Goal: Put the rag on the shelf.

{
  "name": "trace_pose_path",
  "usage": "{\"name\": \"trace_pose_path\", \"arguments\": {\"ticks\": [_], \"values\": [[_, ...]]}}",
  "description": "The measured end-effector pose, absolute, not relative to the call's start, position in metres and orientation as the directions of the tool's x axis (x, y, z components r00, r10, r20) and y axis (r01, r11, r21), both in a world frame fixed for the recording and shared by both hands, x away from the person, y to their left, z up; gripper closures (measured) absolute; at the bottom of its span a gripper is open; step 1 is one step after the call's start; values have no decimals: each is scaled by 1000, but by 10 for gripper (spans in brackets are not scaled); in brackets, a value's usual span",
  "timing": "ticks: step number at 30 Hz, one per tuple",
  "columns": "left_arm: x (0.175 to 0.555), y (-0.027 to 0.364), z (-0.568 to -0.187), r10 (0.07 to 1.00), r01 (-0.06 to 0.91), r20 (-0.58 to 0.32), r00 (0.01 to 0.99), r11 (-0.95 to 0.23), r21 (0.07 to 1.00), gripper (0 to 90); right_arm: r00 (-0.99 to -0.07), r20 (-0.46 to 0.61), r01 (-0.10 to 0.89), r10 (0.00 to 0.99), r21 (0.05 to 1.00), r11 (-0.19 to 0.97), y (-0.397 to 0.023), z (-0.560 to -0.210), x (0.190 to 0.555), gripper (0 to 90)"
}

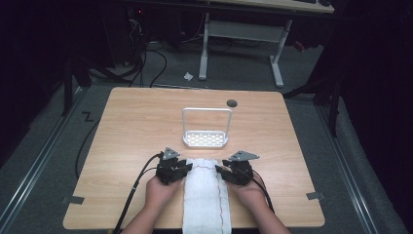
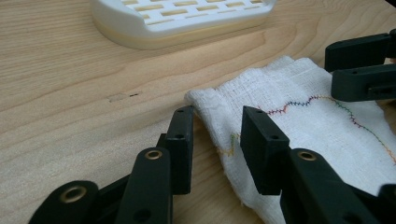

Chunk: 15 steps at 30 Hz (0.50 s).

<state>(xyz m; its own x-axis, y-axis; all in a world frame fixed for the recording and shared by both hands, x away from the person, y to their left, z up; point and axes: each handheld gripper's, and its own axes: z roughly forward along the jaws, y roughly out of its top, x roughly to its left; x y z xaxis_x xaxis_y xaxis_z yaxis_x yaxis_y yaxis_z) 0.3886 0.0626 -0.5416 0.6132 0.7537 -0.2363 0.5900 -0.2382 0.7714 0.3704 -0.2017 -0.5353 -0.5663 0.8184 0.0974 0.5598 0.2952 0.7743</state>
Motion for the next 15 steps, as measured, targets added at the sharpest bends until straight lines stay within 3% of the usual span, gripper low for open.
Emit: {"name": "trace_pose_path", "arguments": {"ticks": [5, 15], "values": [[383, 55, -541, 757, 553, -164, 633, -294, 780, 686, -565, 109, 571, 817, 767, 292, -200, -538, 372, 659], [384, 56, -541, 748, 561, -184, 638, -287, 776, 741, -558, 89, 578, 825, 755, 309, -192, -539, 368, 666]]}}
